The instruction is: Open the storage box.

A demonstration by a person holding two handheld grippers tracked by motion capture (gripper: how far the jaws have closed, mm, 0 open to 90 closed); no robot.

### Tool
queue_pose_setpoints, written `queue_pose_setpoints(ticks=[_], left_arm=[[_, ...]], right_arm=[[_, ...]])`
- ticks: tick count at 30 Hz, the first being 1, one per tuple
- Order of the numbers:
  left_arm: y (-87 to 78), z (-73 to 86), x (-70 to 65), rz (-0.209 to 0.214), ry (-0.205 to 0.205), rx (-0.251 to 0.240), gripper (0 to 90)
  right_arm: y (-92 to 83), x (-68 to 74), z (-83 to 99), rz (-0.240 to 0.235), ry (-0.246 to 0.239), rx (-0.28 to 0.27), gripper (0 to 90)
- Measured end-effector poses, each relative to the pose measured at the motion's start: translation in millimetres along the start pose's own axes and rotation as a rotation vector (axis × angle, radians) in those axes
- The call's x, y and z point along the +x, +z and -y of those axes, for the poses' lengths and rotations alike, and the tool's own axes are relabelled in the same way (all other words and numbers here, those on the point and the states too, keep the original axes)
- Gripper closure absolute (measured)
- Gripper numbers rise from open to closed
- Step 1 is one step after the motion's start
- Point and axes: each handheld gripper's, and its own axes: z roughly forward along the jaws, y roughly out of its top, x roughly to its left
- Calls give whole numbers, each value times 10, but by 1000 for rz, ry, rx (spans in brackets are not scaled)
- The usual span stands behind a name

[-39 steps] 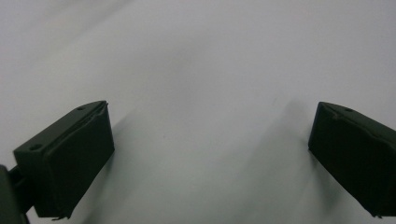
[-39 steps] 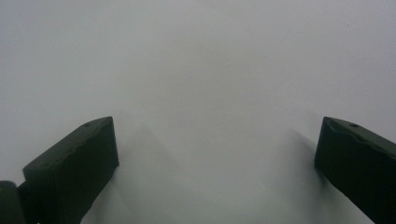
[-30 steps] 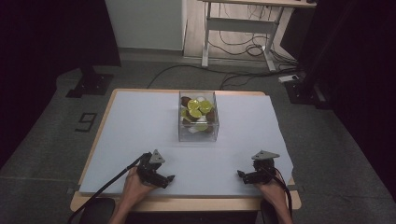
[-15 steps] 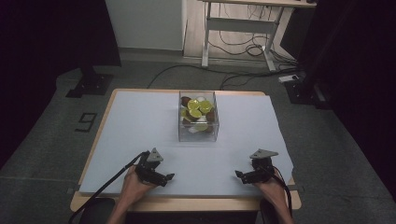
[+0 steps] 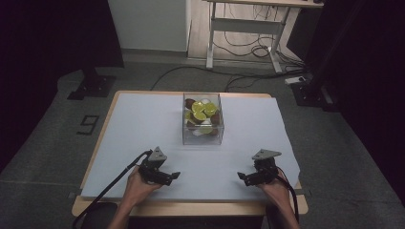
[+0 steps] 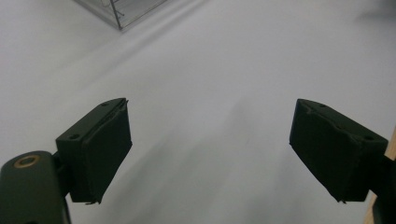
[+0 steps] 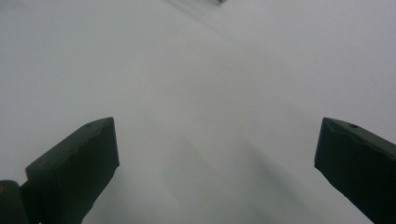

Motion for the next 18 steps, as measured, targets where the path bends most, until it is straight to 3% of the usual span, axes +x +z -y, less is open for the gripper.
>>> queue_pose_setpoints(ticks=[6, 18], left_arm=[[19, -81, -23, -6, 9, -16, 131], [38, -256, -31, 21, 22, -35, 145]], right_arm=[[-4, 19, -74, -3, -9, -3, 0], [10, 52, -200, -31, -25, -33, 0]])
